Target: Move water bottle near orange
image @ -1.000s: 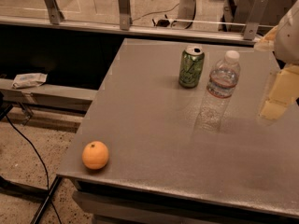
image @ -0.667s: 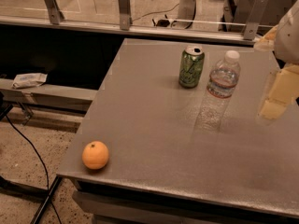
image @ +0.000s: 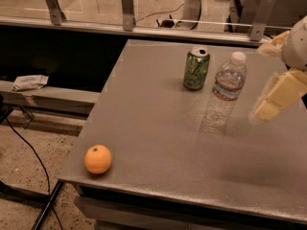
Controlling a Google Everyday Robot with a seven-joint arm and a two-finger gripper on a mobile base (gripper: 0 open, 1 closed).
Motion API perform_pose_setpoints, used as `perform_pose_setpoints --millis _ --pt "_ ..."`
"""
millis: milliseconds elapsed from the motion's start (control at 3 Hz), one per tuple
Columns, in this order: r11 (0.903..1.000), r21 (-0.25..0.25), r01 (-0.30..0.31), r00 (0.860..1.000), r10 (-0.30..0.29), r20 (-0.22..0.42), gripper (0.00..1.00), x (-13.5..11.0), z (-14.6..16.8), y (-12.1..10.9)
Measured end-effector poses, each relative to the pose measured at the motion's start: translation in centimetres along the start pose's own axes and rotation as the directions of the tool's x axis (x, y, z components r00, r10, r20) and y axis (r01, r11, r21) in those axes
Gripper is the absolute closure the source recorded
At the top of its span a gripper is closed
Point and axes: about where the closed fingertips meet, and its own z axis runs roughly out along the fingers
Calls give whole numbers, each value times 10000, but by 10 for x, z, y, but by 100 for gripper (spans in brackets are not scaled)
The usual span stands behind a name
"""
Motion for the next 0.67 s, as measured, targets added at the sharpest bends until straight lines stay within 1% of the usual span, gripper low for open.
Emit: perform_pose_setpoints --millis 333,667 --pt "9982 297 -516 9937 484 1011 0 -14 18 -10" --pt "9938 380 -1048 9793 964 1779 2 -30 39 -25"
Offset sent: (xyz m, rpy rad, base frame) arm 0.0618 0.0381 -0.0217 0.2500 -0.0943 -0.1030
